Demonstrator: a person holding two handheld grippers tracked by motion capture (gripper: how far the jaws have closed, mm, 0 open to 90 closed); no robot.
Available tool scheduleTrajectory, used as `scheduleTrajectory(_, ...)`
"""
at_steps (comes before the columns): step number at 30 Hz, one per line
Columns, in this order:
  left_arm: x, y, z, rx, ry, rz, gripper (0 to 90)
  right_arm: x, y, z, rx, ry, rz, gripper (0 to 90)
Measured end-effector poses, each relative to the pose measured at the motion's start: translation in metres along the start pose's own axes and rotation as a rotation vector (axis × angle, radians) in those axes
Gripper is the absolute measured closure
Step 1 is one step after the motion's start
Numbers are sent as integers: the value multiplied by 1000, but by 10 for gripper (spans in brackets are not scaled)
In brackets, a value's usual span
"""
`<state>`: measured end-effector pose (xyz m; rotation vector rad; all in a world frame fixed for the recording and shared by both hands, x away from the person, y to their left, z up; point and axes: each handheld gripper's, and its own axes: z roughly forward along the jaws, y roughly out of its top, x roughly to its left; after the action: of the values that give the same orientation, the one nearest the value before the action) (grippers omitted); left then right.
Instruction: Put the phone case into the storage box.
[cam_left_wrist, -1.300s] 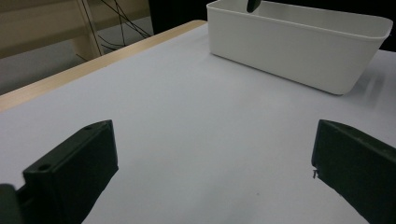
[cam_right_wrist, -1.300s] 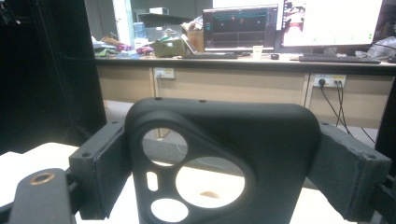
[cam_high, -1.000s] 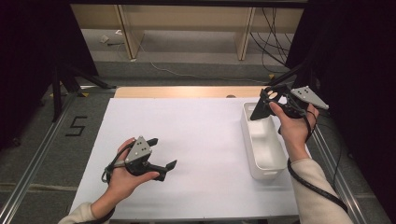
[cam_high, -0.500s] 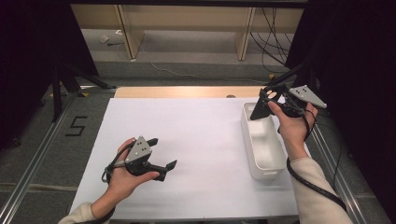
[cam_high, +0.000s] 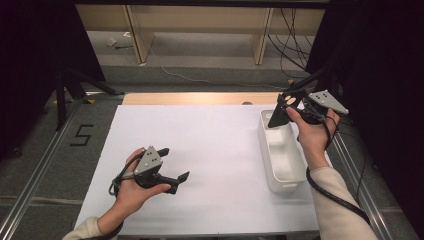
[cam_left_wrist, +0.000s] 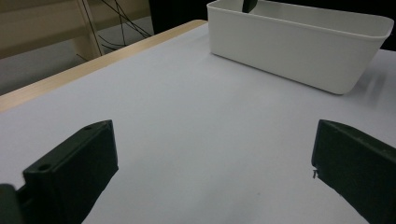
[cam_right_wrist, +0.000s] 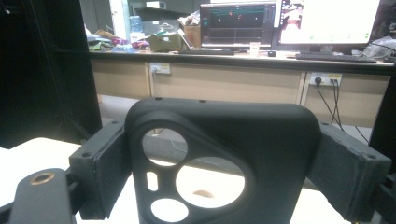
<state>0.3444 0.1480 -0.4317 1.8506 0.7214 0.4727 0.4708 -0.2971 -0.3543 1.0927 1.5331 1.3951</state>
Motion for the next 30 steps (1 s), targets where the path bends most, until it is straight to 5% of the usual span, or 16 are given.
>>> scheduleTrajectory(30,0,0,0,0,0,-6,0,-2,-2,11,18,-4,-14,153)
